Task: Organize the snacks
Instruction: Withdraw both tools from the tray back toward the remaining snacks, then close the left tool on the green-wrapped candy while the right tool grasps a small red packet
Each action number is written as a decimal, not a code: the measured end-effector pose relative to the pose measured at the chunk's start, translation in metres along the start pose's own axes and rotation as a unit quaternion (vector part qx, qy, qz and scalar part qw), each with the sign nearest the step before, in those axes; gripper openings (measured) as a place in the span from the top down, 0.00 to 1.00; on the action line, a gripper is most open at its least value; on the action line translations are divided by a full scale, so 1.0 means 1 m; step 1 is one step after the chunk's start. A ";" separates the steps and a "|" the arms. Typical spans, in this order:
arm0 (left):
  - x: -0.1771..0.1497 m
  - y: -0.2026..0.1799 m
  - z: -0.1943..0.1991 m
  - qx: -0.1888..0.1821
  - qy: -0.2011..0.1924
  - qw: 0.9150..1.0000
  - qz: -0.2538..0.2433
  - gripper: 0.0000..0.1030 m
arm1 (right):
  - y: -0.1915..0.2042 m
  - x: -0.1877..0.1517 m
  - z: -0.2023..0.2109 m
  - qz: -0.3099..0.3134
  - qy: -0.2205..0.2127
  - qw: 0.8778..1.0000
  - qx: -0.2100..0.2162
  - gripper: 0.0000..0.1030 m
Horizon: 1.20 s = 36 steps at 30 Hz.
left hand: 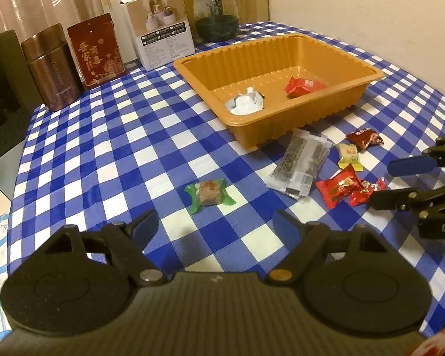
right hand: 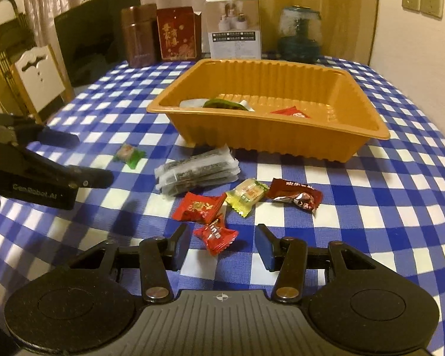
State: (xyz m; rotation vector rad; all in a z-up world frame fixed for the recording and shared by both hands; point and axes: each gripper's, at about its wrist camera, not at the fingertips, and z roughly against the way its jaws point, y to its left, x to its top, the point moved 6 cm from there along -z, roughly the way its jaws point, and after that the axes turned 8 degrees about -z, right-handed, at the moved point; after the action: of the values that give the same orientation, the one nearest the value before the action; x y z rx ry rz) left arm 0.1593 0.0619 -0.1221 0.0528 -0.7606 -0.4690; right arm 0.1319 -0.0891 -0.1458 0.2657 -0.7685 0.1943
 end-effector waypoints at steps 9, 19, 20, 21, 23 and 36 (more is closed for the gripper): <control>0.004 0.002 -0.011 0.000 -0.002 1.000 0.001 0.20 | 0.000 -0.002 -0.013 -0.003 0.013 1.000 0.006 0.53; 0.006 0.001 -0.024 0.003 -0.002 1.000 0.011 0.25 | -0.006 -0.001 -0.004 -0.009 0.010 1.000 -0.009 0.80; 0.006 0.001 -0.025 0.004 -0.002 1.000 0.013 0.27 | -0.007 -0.001 -0.003 -0.012 0.009 1.000 -0.010 0.80; 0.006 0.002 -0.026 0.004 -0.002 1.000 0.016 0.27 | -0.009 0.000 0.000 -0.016 0.006 1.000 -0.010 0.80; 0.007 0.003 -0.028 0.005 -0.003 1.000 0.021 0.31 | -0.012 0.001 0.003 -0.021 0.000 1.000 -0.016 0.80; 0.011 0.012 -0.048 0.010 -0.002 0.998 0.056 0.63 | -0.024 0.007 0.008 -0.049 -0.009 0.999 -0.022 0.80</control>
State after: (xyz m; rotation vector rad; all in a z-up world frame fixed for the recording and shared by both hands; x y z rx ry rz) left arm 0.2029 0.0623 -0.1474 0.0282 -0.7673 -0.3542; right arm 0.1381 -0.1133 -0.1396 0.2638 -0.7745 0.0832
